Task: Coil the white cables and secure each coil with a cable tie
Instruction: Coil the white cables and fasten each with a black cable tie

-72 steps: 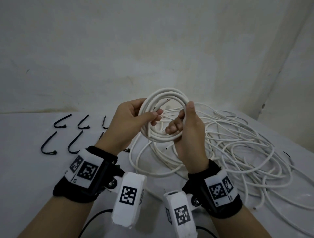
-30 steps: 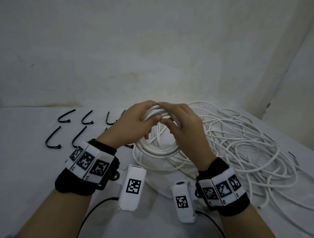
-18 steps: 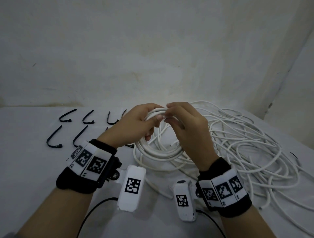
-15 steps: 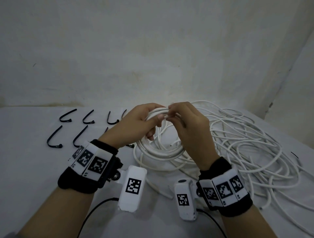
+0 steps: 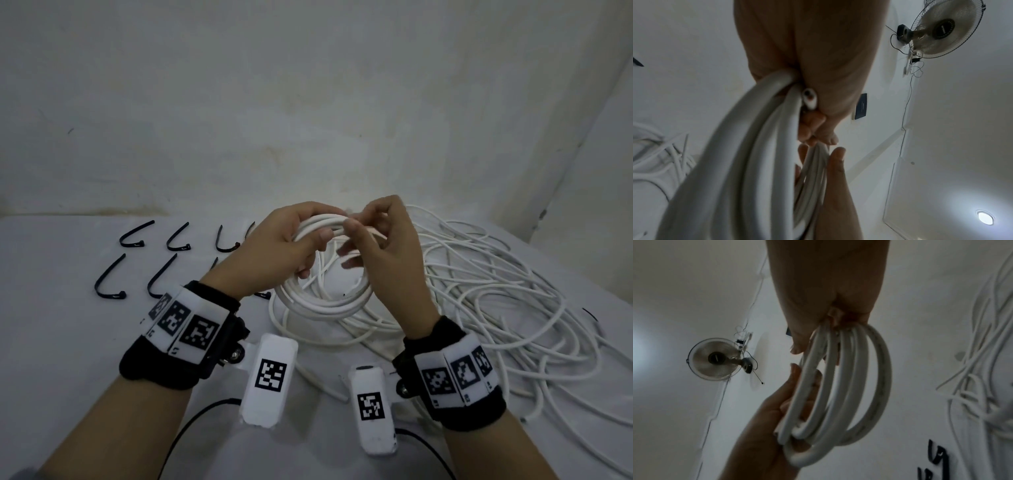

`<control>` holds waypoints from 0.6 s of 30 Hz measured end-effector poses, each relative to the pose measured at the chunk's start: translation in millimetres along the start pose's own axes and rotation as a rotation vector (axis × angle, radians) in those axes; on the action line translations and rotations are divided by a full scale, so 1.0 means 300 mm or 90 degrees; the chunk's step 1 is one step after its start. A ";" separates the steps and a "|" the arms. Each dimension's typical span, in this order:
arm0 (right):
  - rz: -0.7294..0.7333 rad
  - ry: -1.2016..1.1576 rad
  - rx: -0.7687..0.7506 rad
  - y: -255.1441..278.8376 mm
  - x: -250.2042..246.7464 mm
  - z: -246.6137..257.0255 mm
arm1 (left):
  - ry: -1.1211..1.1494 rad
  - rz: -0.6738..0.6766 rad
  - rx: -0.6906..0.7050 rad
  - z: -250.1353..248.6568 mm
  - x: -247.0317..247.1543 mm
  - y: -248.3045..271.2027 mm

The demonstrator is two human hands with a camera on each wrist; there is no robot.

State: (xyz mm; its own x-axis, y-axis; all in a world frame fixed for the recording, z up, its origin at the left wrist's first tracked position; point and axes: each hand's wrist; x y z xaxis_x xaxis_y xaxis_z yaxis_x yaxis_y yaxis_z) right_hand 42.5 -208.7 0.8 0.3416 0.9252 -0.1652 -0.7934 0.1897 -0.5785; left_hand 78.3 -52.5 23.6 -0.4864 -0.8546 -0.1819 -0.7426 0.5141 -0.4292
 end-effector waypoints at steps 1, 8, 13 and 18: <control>0.004 -0.020 0.041 -0.001 0.005 0.005 | 0.012 -0.010 0.006 0.002 0.003 -0.002; 0.010 -0.090 0.212 -0.050 0.058 0.023 | 0.176 -0.171 0.008 0.005 -0.001 -0.017; -0.047 -0.133 0.203 -0.072 0.081 0.026 | 0.416 -0.216 -0.165 0.018 -0.013 -0.025; 0.006 -0.098 0.142 -0.045 0.079 0.012 | 0.483 -0.108 -0.281 0.016 -0.024 -0.020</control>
State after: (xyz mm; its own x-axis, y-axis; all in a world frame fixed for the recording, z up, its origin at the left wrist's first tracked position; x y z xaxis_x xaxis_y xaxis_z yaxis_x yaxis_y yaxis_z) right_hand 59.4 -188.2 7.5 0.2669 0.9631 -0.0361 -0.8934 0.2332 -0.3839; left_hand 88.5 -50.0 23.2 -0.4111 -0.7237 0.5543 -0.8656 0.5006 0.0116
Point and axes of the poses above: each hand's wrist, its own y-axis away from the middle knuckle, its own x-axis out of the palm, z = x × y, and after that the axes turned 11 degrees about y, right-handed
